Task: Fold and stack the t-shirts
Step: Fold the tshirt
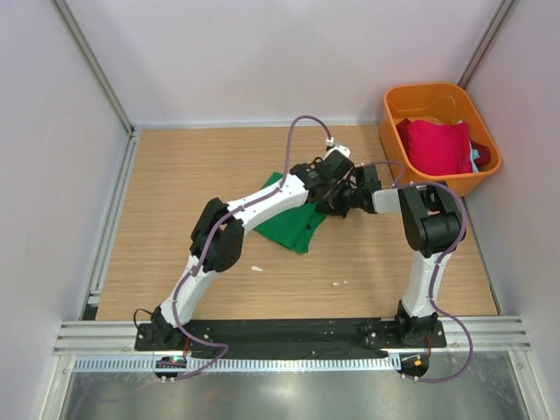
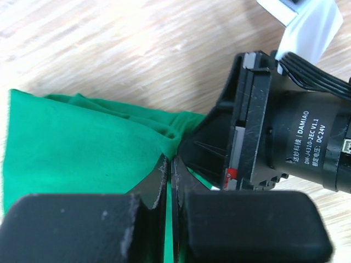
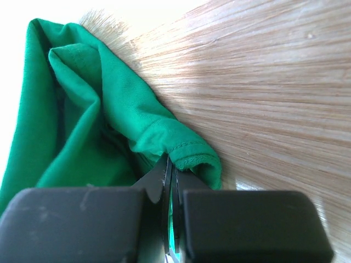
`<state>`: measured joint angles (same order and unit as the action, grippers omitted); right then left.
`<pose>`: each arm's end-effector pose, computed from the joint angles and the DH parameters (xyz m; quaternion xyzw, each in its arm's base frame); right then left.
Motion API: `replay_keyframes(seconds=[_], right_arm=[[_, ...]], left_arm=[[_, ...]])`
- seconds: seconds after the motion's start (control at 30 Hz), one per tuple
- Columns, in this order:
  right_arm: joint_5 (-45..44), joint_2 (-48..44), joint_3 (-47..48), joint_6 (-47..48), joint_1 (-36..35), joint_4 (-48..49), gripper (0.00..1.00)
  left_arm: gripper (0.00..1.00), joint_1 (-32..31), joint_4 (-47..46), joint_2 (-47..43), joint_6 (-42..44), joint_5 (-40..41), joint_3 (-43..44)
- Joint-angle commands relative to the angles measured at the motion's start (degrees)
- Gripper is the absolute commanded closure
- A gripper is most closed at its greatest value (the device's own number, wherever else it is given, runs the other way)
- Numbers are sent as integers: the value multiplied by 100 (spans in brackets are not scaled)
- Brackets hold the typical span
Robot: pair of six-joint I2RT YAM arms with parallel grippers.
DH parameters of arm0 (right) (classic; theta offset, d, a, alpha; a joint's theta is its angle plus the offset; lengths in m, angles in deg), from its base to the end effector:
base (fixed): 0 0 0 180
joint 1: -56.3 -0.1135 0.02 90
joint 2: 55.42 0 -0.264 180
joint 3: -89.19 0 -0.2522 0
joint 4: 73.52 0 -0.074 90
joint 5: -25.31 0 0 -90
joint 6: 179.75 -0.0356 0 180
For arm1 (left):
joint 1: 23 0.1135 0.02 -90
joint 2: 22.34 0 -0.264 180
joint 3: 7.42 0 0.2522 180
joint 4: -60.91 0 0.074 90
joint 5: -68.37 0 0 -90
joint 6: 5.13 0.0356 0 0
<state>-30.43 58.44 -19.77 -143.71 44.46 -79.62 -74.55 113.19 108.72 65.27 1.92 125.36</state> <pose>0.3675 0.0975 0.1056 0.2251 0.8722 0.4137 0.1317 0.3303 -0.3931 0.2378 0.1874 0.9049 -0.0359 0.3804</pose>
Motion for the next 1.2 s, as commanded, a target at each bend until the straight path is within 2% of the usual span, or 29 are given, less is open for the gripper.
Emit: replay_keyframes(seconds=[0.0, 0.33, 0.87, 0.93, 1.0, 1.03, 1.17], right_arm=[[-701, -4, -111, 175, -38, -441, 99], [-587, 66, -120, -19, -38, -239, 99], [-561, 74, -252, -124, -38, -63, 99], [-578, 48, -252, -107, -38, -98, 99], [-587, 57, -278, -98, -29, -98, 99], [-579, 57, -287, -98, -29, -98, 99], [-587, 66, -314, -98, -38, -72, 99]], left_arm=[[100, 22, -3, 121, -202, -307, 253], [100, 22, 164, 472, -449, -711, 438], [99, 66, 155, 560, -1038, -1309, 491], [96, 92, 217, 631, -1011, -1327, 490], [85, 154, 314, 579, -959, -1335, 447], [76, 171, 305, 526, -924, -1336, 403], [58, 268, 208, 122, -827, -1257, 270]])
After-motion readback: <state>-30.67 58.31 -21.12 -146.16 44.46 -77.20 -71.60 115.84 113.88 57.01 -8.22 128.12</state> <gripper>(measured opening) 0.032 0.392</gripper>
